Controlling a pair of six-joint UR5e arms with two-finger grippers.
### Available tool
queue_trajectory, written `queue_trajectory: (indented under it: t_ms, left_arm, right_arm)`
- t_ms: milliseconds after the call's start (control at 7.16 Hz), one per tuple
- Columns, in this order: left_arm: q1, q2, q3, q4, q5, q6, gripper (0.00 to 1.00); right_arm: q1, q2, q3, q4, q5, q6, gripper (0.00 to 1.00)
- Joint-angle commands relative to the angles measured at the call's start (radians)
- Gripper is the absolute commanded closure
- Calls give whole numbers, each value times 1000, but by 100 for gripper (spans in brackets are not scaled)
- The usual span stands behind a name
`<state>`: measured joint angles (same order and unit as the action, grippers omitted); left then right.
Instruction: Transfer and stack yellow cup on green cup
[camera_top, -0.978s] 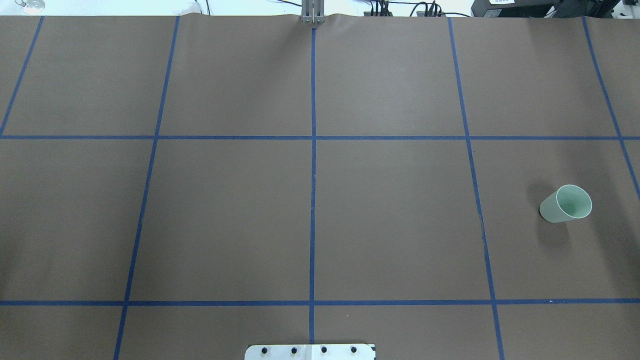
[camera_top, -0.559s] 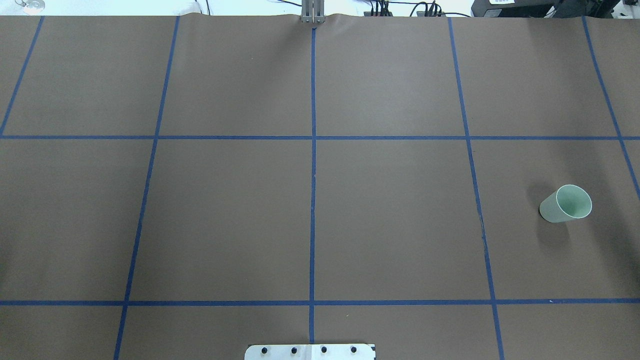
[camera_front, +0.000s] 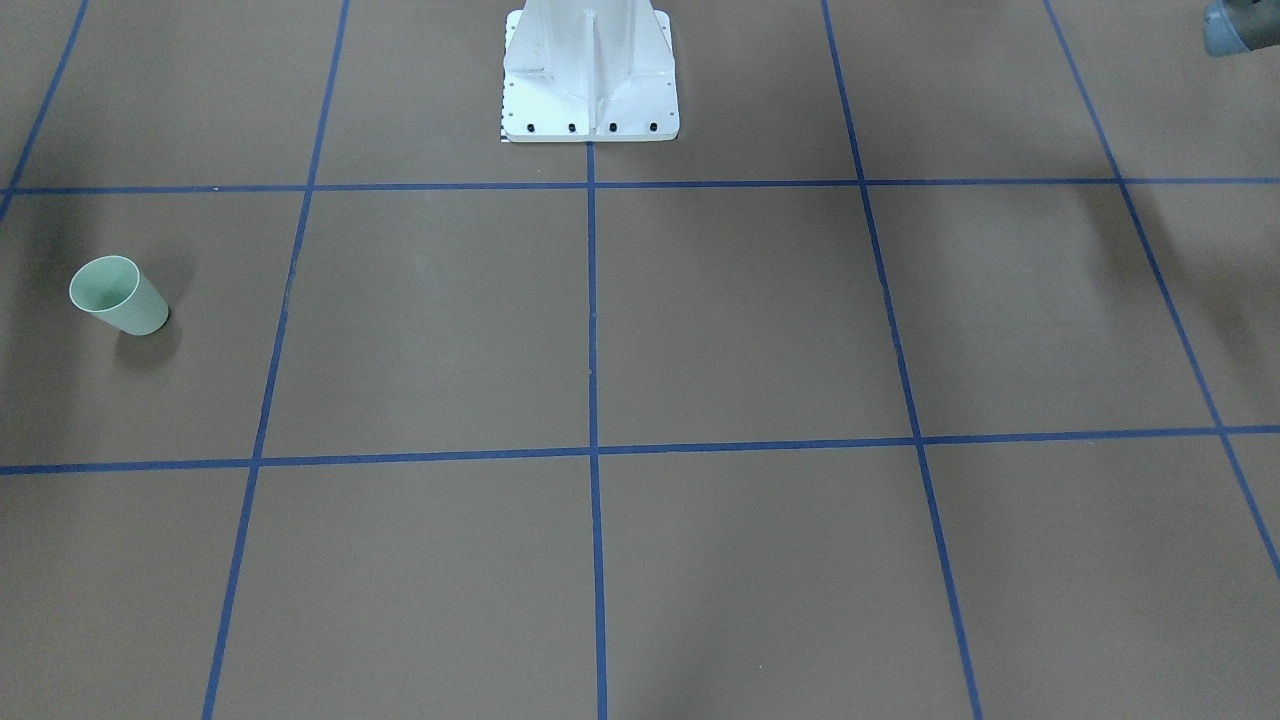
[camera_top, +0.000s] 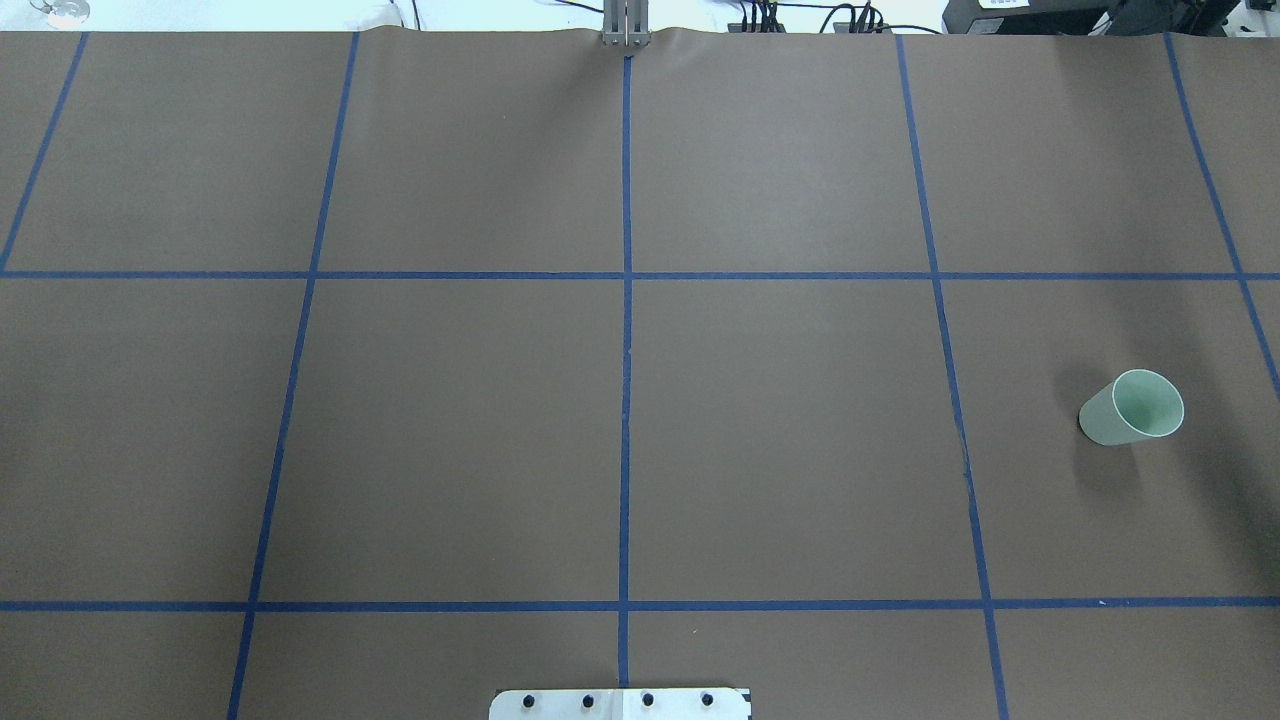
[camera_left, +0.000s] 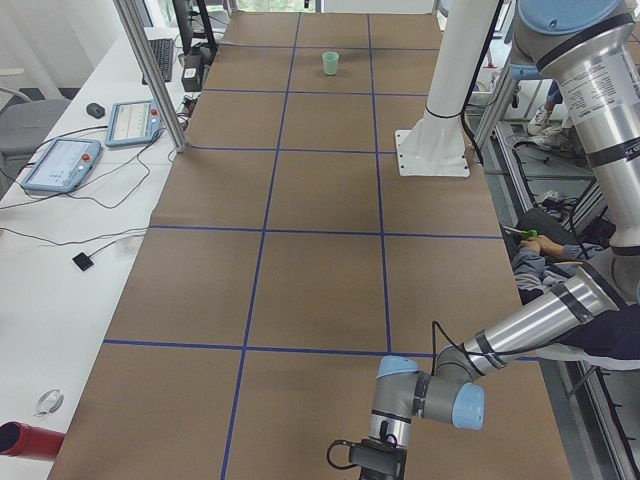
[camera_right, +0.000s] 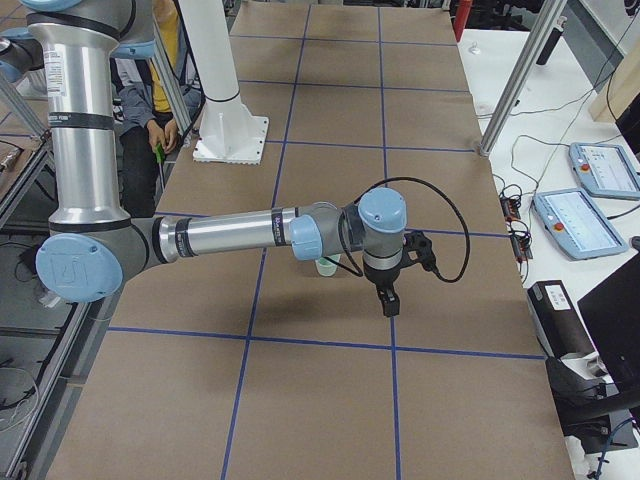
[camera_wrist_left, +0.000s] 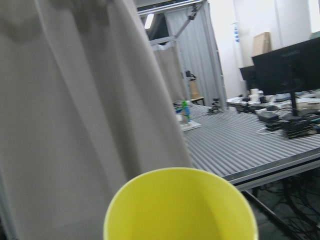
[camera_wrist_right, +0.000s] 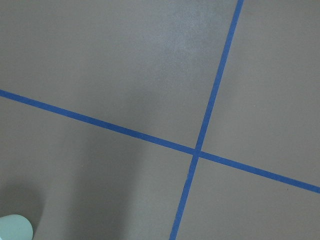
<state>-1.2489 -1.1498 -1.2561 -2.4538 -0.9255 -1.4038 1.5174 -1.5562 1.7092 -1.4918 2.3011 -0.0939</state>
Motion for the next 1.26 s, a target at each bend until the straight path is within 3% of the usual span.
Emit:
queue_trajectory:
  t_ms: [0,140,419,838,1118]
  left_arm:
    - [-43,-110,0,-273,-60,328,83]
    - [-43,-164,-2,-350,-146,362,83]
    - [-44,-235,-14,-601,-309,641,83]
    - [-46,-310,-108,-801,-655,680,84]
    - [-46,-372,-187,-875,-923,681,90]
  right_arm:
    - [0,1,1,1,0,0,0]
    - [0,1,1,1,0,0,0]
    - [0,1,4,-1,11,3,0]
    - [0,1,6,-1,47,3,0]
    - [0,4,21,1,49,5,0]
